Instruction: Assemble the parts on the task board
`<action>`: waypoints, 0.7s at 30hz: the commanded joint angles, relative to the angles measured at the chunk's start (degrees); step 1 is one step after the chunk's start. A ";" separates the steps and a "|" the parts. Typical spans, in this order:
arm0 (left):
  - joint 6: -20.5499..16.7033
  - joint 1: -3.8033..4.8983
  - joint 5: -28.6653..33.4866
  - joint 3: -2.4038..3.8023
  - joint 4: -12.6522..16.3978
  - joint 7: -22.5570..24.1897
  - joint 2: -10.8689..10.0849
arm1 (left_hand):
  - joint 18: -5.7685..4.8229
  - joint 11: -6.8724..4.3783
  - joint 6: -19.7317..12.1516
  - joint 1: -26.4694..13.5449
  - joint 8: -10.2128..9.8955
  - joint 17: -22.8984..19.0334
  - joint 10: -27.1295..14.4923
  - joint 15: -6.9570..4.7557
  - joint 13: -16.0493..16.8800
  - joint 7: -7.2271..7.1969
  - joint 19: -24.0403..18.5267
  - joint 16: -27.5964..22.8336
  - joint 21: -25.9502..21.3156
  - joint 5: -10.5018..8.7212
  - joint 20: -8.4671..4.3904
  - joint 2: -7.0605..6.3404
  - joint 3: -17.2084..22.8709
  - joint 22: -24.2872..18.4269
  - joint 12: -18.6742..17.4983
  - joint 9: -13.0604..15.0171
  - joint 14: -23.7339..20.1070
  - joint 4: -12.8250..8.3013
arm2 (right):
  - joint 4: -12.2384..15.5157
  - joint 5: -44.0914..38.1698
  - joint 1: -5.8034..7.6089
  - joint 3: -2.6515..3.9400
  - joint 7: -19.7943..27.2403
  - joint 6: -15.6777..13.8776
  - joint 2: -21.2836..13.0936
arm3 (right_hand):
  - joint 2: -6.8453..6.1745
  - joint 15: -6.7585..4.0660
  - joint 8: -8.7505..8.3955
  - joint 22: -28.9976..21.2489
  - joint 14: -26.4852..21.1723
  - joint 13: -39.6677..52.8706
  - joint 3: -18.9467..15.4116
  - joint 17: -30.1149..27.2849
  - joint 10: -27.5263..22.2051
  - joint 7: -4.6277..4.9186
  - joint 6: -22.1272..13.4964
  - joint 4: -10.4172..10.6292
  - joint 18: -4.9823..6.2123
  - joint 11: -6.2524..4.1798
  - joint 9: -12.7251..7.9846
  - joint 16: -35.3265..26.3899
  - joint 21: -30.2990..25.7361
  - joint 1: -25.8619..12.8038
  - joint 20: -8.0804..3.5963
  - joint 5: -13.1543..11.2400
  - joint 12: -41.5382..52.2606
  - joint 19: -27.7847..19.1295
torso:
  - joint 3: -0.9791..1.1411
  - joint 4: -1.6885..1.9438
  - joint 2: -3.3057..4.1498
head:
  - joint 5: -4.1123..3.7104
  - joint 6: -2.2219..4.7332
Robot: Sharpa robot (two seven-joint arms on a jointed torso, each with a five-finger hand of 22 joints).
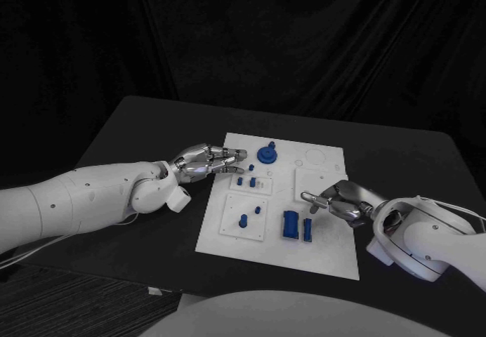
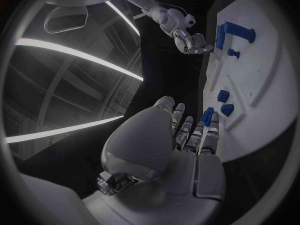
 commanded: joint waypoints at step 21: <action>0.47 -0.13 0.37 0.05 0.16 1.06 0.05 | -0.93 0.25 -0.11 0.60 0.19 0.02 0.09 0.18 0.05 0.05 -0.03 0.41 0.11 0.23 -0.11 0.04 0.59 0.02 -0.01 -0.01 -0.16 -0.08 | 0.05 -0.25 -1.13 0.00 -2.67 3.23 0.40 | 0.77 0.41 -1.03 10.59 4.46 15.08 -0.72 6.34 6.10 0.15 0.33 0.03 -0.14 0.43 -0.69 -0.22 -0.70 0.71 0.43 0.57 0.08 0.61 | 0.00 0.02 -0.01 | 0.04 0.00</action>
